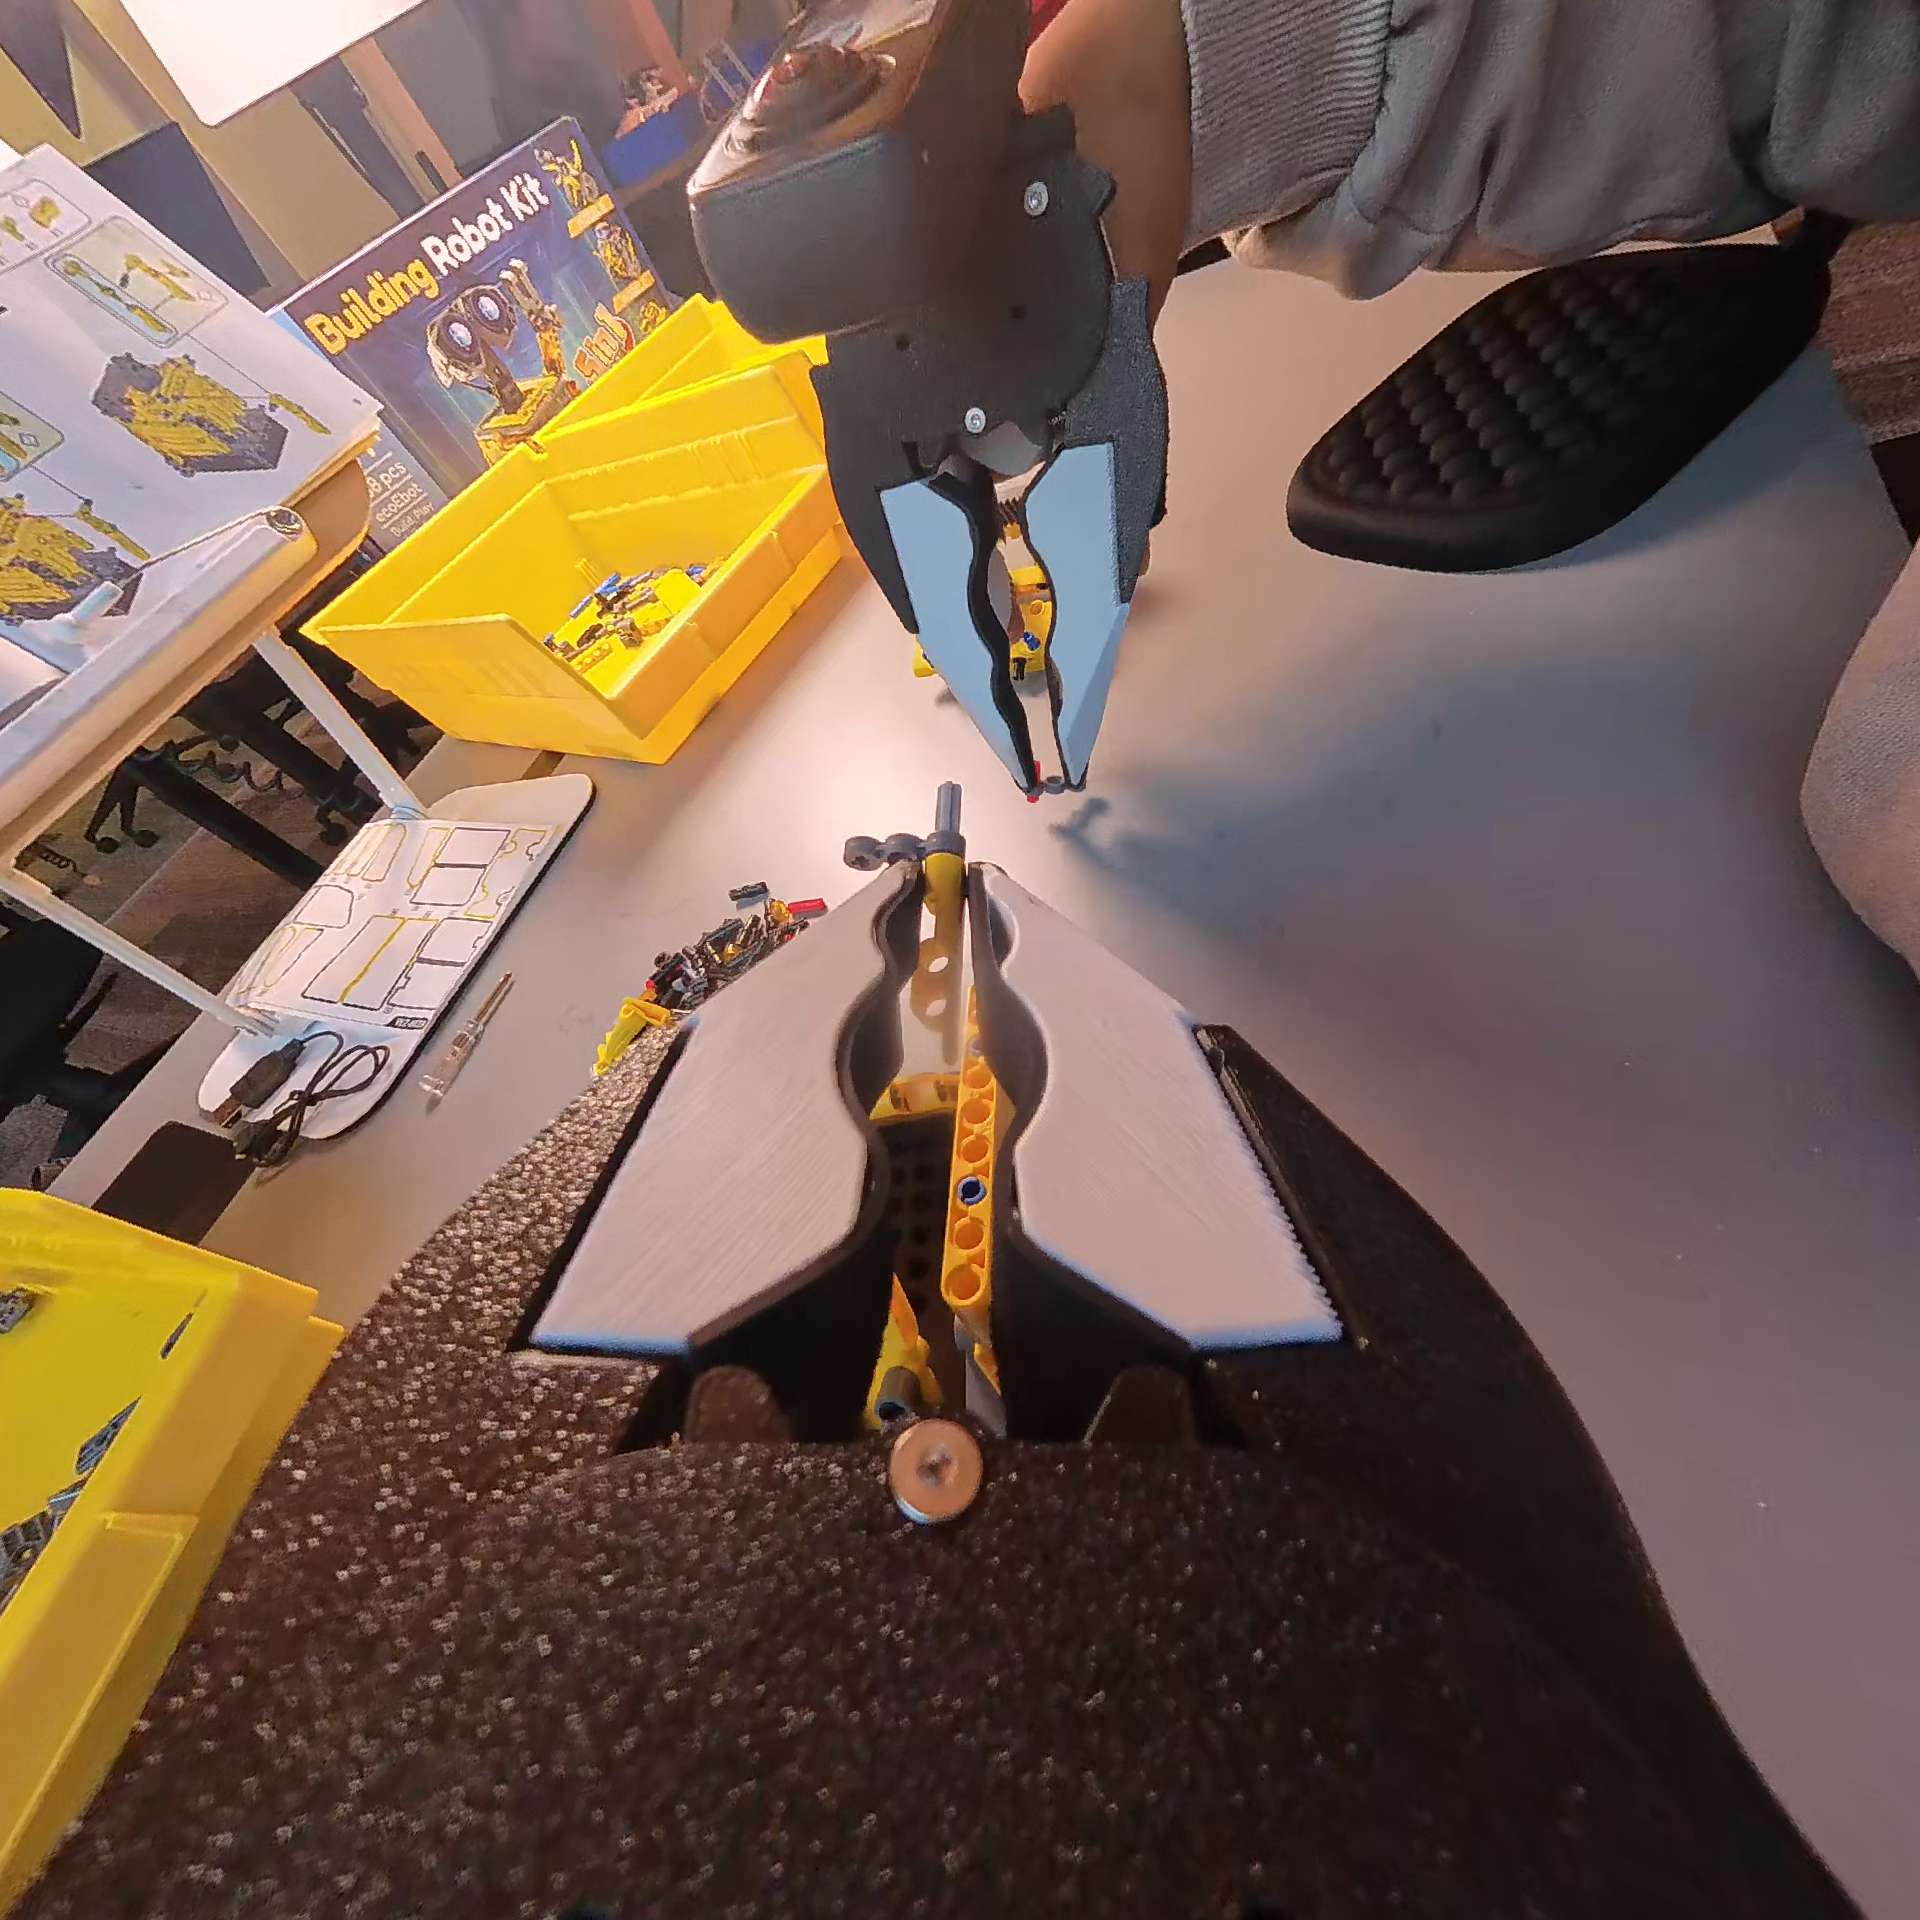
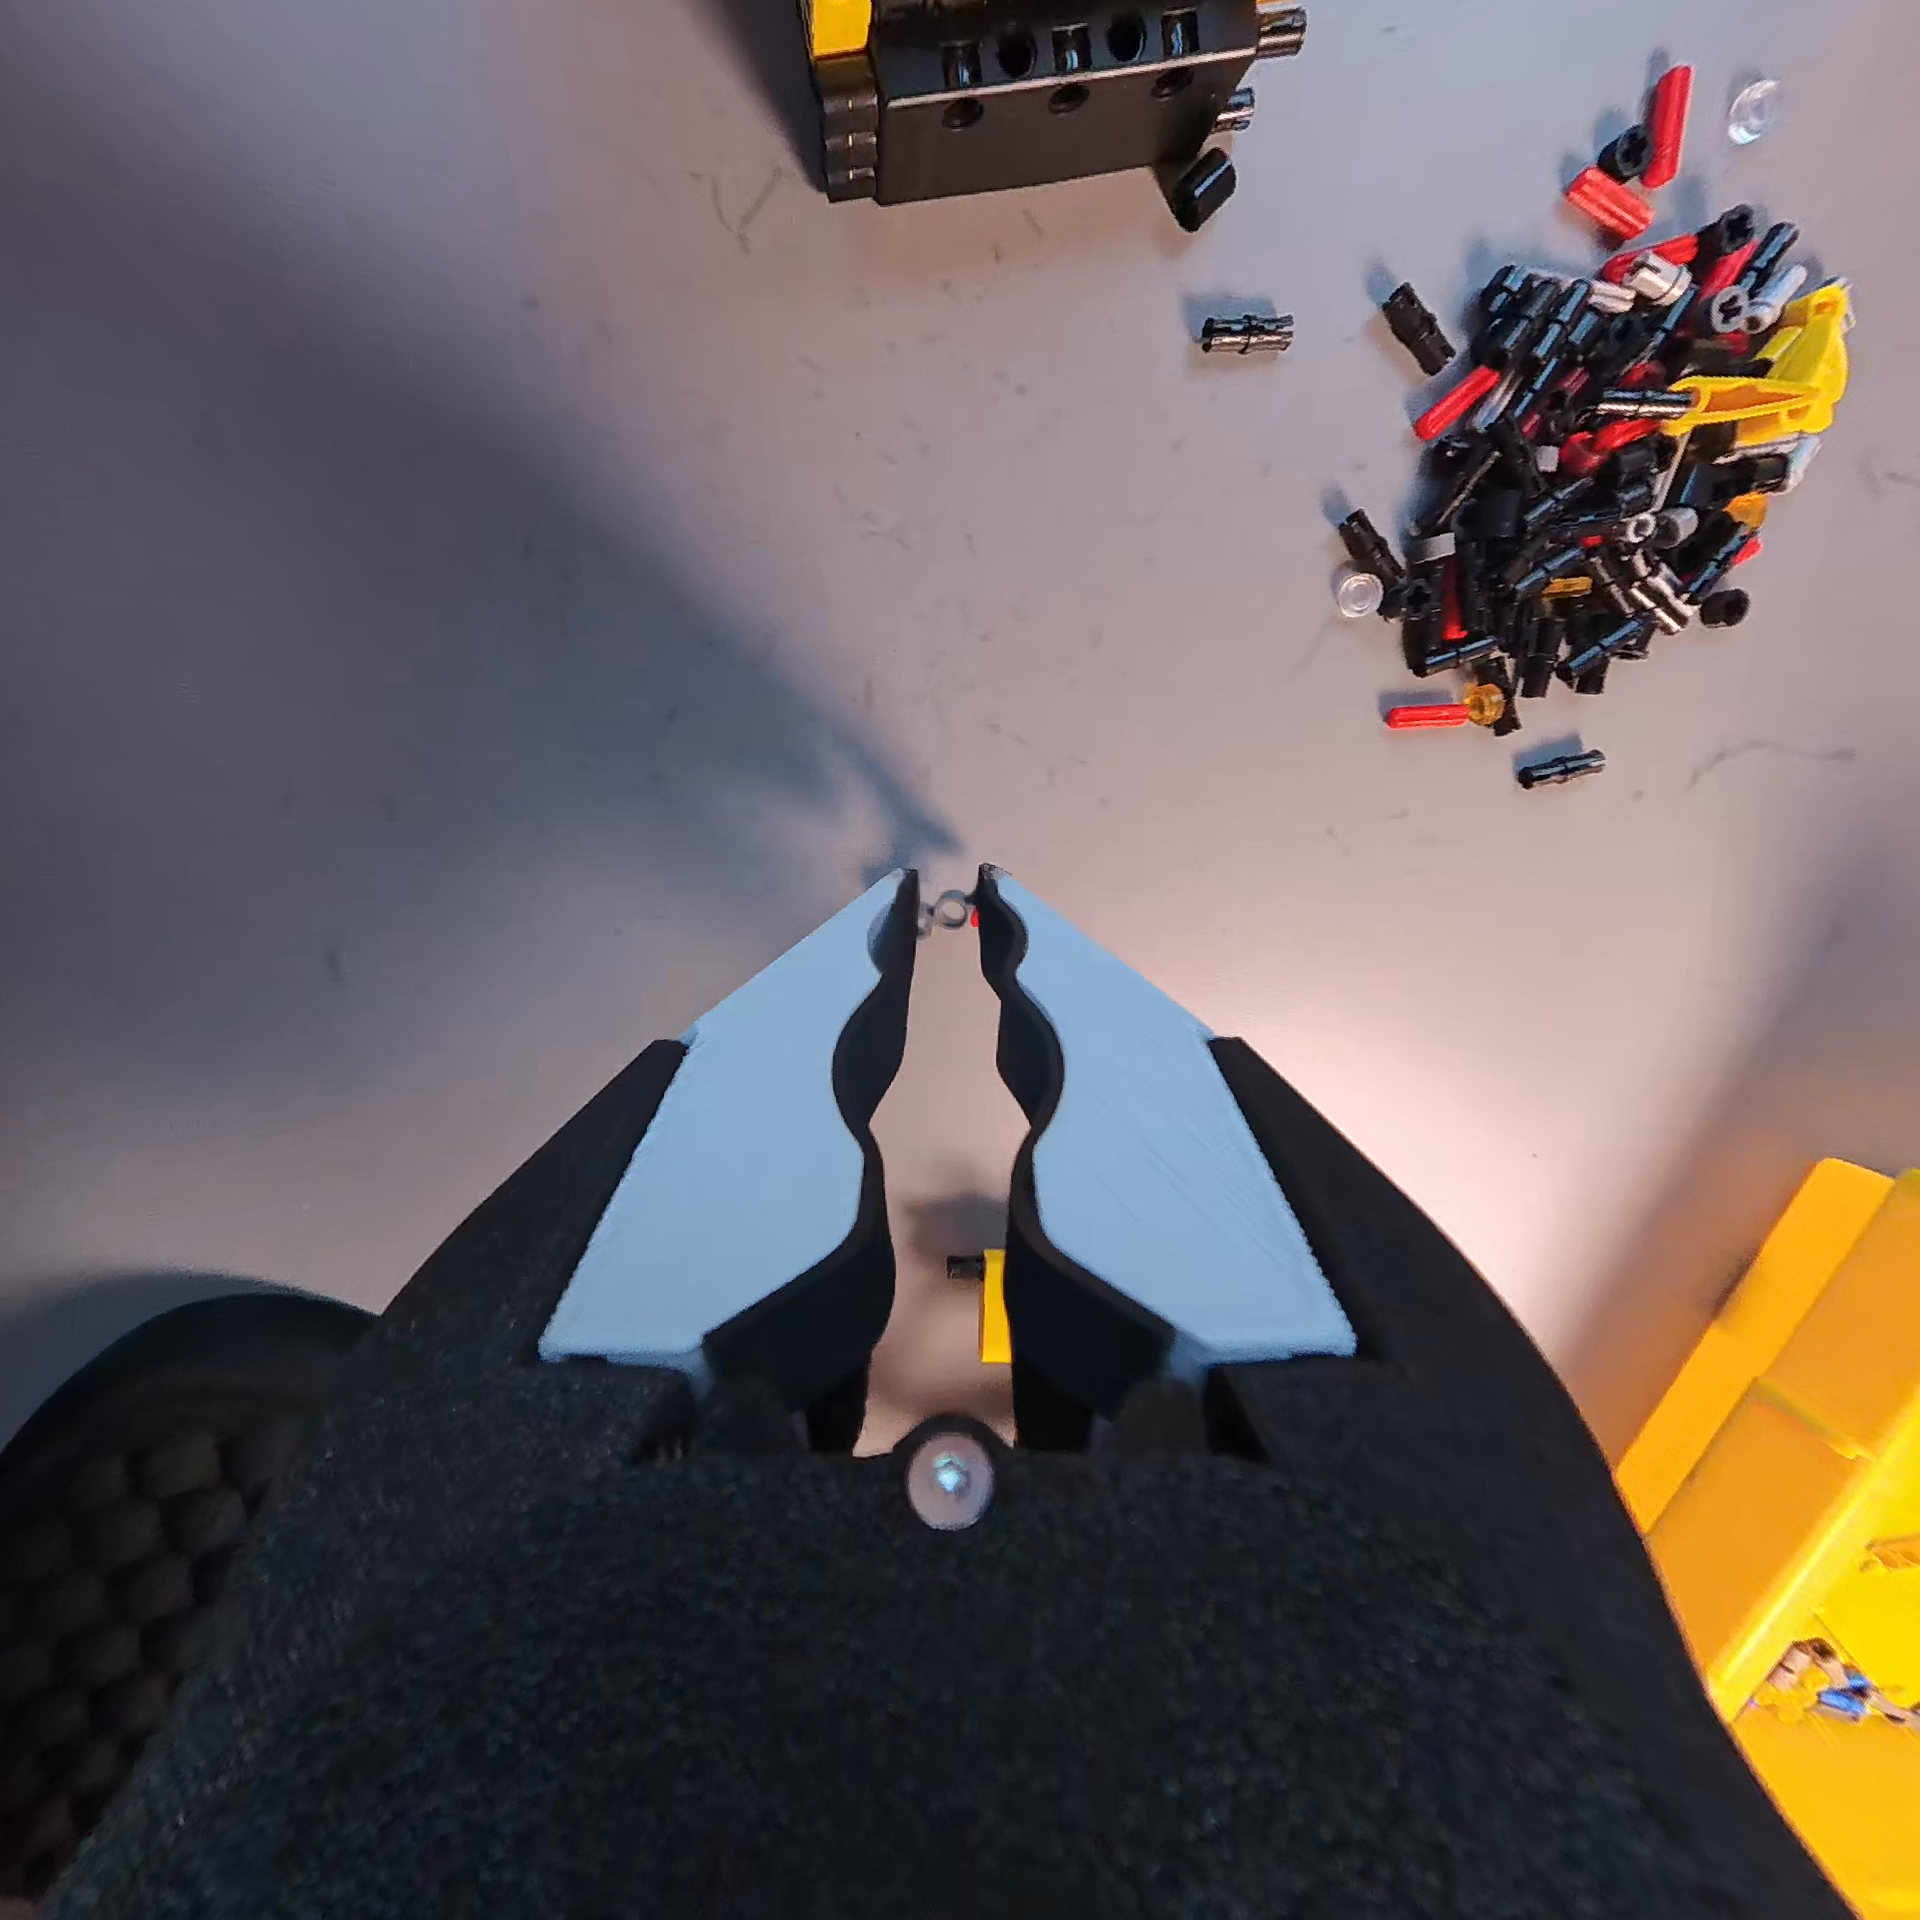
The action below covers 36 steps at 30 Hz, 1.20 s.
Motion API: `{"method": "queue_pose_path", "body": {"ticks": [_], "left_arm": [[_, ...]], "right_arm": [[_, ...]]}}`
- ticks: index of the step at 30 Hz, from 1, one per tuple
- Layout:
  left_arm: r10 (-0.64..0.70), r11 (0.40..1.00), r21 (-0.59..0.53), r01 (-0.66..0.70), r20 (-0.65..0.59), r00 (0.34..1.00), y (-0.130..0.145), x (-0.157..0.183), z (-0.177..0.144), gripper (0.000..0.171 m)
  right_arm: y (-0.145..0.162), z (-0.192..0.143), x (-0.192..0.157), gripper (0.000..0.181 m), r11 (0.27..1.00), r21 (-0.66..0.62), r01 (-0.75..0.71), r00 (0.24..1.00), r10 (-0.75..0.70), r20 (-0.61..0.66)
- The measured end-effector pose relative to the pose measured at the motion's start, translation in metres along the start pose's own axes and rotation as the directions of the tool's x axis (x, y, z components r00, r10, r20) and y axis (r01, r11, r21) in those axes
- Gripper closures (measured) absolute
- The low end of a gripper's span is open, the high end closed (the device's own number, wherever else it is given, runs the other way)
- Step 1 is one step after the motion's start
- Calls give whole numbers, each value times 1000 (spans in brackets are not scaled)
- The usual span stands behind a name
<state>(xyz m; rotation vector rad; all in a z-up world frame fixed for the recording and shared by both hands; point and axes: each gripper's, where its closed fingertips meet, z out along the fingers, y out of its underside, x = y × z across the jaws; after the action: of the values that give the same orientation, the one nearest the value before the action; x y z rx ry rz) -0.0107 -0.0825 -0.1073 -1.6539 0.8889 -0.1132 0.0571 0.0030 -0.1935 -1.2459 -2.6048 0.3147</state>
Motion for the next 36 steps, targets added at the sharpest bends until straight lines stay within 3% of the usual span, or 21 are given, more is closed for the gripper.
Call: {"method": "queue_pose_path", "body": {"ticks": [21,24,29,33,36], "left_arm": [[2,1000,-10,-2,-7,1000,3,1,1,164],[2,1000,-11,-2,-8,1000,3,1,1,164],[3,1000,-16,-3,-15,1000,4,3,1,164],[3,1000,-20,-3,-19,1000,5,4,2,164],[3,1000,-22,-3,-21,1000,6,4,2,164]], "right_arm": [[-3,4,-9,156,993,95,-73,994,65,83],[-10,3,-27,150,985,140,-100,978,71,194],[-24,-6,-48,121,959,226,-172,935,87,343],[-22,-1,-32,104,951,235,-201,959,143,245],[-28,-5,-44,114,938,274,-214,943,125,308]]}}
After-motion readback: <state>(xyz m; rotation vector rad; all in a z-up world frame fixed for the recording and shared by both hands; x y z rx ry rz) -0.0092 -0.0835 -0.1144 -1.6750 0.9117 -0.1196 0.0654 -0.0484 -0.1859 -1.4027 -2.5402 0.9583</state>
